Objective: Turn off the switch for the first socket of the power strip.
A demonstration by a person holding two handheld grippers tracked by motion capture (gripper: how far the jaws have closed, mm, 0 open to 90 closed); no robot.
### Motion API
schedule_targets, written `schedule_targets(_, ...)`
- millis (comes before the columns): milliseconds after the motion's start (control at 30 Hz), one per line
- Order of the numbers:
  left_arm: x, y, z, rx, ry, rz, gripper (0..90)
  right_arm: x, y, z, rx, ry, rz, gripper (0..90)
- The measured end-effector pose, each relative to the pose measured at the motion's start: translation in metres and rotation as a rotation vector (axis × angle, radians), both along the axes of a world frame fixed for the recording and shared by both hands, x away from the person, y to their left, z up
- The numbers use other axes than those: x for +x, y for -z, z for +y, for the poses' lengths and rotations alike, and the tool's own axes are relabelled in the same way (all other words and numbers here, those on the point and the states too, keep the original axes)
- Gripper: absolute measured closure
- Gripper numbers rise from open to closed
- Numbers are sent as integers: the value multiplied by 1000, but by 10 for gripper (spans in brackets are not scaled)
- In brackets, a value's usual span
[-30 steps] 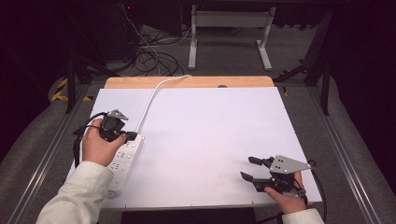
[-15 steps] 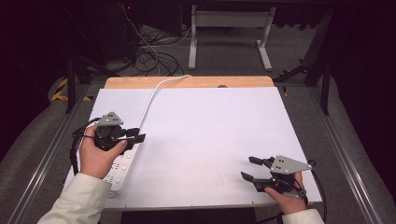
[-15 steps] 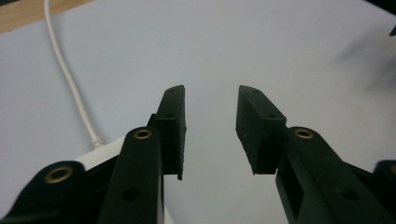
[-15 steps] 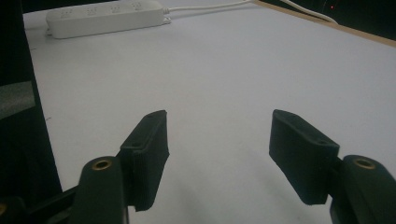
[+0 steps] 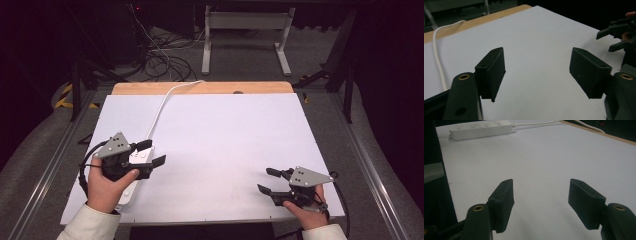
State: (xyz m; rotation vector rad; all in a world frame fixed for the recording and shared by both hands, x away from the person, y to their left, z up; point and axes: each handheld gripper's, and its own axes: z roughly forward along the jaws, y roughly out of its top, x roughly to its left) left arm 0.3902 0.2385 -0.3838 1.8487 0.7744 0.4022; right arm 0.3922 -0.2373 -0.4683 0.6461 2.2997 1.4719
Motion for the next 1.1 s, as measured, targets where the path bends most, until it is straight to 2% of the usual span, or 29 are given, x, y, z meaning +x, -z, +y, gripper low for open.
schedule_targets(200,-9,16,-10,-31,40,-53,211,0,0,0,0,-2,2,373)
schedule_targets(333,-13,25,-14,-58,61,-85,206,-1,0,0,2,-4,1,373)
schedule_targets(433,-15,33,-16,-76,67,-93,205,-1,0,1,5,-7,1,370)
schedule_targets(533,-15,41,-17,-87,90,-78,201,-1,0,0,5,-11,-2,369)
schedule_targets(633,-15,47,-18,-101,96,-80,202,-1,-1,1,6,-15,-3,368)
schedule_targets(767,-16,52,-20,-94,98,-97,205,-2,-1,1,5,-19,-4,367)
schedule_targets(900,-16,58,-22,-72,109,-134,198,-2,-1,1,6,-24,-6,367)
schedule_targets(1100,-15,70,-25,-43,130,-107,208,-2,-1,0,11,-30,-7,366)
